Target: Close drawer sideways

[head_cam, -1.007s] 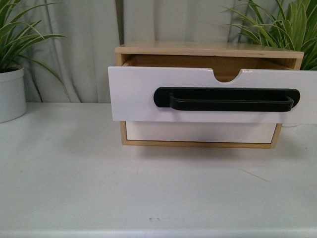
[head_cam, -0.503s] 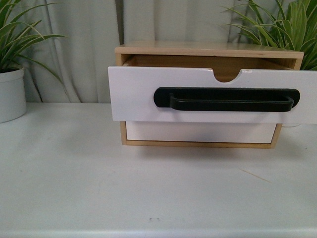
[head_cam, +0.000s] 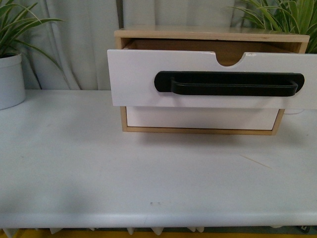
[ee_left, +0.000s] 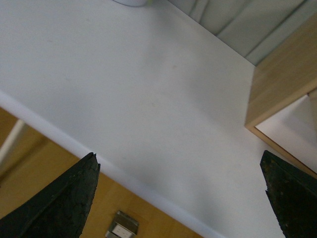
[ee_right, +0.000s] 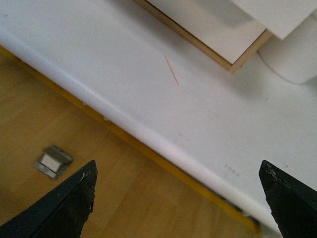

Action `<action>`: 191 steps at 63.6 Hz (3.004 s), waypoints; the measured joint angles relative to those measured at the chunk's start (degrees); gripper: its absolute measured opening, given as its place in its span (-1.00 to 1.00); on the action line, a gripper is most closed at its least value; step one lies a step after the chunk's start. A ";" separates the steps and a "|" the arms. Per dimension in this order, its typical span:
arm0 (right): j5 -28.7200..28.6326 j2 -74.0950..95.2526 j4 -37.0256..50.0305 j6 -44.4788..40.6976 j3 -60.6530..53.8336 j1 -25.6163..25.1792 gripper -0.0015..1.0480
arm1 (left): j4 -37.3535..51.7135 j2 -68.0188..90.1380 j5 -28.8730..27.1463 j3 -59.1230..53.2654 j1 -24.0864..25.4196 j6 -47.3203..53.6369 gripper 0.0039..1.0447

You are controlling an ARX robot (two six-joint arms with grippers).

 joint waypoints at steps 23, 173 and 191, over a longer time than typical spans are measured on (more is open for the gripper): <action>3.76 16.11 13.60 -9.22 6.82 5.68 0.83 | 13.07 21.92 7.08 12.00 -3.78 -0.07 0.89; 10.01 63.98 24.20 -17.73 48.76 9.25 0.83 | 16.46 64.17 24.33 54.14 -0.61 6.08 0.89; 9.92 64.39 24.63 -17.22 48.83 9.16 0.83 | 16.13 65.29 24.41 55.60 0.04 6.08 0.89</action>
